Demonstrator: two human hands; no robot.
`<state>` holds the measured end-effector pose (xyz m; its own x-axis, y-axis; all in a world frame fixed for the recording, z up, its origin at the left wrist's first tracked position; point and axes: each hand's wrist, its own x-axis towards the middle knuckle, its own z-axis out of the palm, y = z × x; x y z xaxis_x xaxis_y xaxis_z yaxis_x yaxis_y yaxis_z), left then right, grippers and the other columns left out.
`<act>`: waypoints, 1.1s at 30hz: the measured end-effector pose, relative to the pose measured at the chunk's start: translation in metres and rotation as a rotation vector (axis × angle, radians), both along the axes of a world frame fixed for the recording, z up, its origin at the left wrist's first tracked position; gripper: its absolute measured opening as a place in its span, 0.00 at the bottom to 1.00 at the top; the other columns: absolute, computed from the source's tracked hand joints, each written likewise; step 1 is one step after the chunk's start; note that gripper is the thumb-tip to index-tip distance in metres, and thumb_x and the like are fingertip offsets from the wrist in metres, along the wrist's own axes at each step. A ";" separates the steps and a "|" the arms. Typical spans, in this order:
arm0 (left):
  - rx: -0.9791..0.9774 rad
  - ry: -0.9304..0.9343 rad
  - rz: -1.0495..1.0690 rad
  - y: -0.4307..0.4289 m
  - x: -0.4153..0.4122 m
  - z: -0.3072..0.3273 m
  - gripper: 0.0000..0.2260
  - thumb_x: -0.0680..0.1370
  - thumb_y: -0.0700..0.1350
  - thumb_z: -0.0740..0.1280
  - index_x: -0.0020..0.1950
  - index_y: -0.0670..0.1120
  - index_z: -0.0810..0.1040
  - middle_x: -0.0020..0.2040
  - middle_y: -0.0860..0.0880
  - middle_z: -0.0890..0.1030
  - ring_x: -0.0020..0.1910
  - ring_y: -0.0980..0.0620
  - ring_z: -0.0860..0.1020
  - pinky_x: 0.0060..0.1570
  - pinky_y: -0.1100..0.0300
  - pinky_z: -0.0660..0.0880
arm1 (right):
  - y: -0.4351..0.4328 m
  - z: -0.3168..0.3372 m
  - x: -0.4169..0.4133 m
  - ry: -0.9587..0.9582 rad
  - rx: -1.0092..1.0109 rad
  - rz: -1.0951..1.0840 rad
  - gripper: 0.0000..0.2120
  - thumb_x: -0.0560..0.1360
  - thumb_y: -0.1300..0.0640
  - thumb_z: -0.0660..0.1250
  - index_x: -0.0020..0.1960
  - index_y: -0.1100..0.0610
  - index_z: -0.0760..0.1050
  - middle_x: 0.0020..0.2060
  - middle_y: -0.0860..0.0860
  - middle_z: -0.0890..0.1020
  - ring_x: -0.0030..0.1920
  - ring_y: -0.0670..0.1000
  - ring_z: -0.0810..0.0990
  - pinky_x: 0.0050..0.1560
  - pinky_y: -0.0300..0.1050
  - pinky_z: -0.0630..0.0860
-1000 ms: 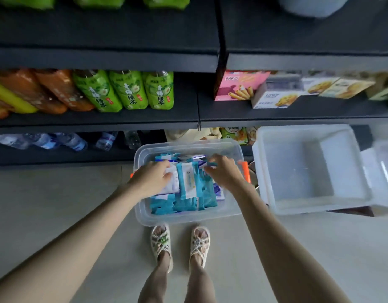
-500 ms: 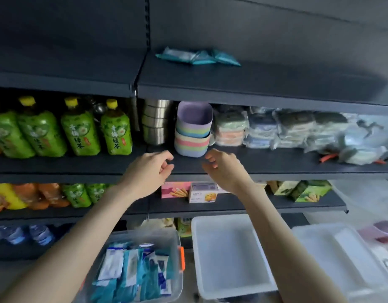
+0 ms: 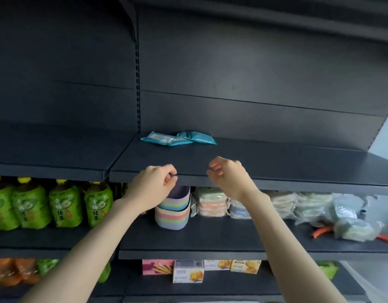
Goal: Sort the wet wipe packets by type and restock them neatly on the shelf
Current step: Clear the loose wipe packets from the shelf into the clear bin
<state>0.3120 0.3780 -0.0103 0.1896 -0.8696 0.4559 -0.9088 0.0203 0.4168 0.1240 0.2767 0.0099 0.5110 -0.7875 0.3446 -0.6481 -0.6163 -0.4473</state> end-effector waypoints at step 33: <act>0.413 -0.297 0.209 -0.282 0.174 0.005 0.33 0.67 0.75 0.59 0.60 0.51 0.73 0.55 0.52 0.70 0.60 0.50 0.64 0.59 0.54 0.59 | -0.305 -0.002 0.147 0.355 0.174 -0.153 0.33 0.70 0.33 0.65 0.65 0.55 0.69 0.63 0.54 0.66 0.66 0.57 0.62 0.64 0.49 0.59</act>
<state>0.4862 0.0958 -0.0050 0.2926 -0.9452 0.1452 -0.9557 -0.2839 0.0774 0.2710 -0.0278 0.0075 0.4464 -0.8945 0.0236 -0.8589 -0.4358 -0.2689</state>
